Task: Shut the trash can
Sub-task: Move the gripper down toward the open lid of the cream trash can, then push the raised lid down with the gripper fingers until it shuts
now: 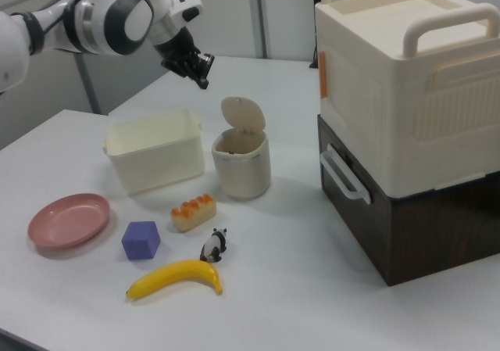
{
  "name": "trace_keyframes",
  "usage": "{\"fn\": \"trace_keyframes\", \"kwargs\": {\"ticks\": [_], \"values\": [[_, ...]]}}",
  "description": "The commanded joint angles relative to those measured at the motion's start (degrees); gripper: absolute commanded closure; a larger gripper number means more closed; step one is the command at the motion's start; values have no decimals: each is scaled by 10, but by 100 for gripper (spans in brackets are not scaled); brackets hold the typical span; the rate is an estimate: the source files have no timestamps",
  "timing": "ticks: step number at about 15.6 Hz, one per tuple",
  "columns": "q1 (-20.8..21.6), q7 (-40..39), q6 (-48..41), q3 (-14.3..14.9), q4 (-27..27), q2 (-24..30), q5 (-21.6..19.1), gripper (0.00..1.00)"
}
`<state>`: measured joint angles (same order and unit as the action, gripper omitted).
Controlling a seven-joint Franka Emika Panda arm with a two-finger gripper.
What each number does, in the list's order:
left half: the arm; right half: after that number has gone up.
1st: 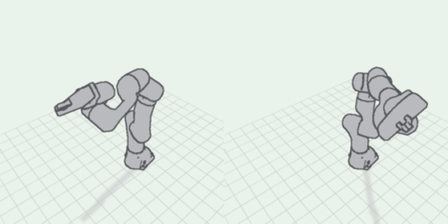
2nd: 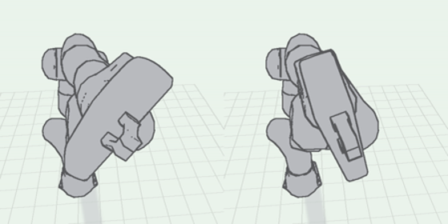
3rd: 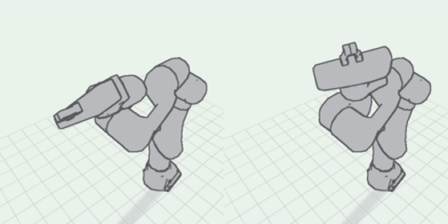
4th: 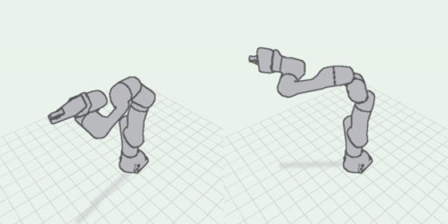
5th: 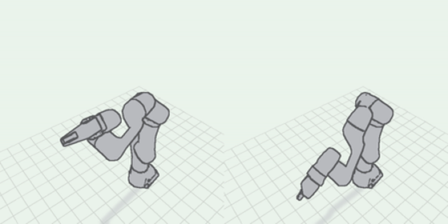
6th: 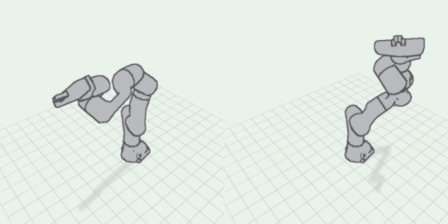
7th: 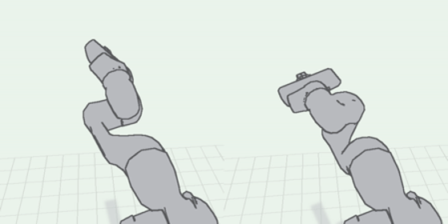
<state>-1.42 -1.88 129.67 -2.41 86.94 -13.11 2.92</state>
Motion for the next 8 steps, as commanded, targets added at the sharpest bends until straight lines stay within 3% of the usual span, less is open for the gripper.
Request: {"fn": "trace_keyframes", "kwargs": {"ticks": [1,8], "values": [[3,-14,62,7,-57,-57,-6,100],[-6,-15,208,7,-68,-107,-2,100]]}}
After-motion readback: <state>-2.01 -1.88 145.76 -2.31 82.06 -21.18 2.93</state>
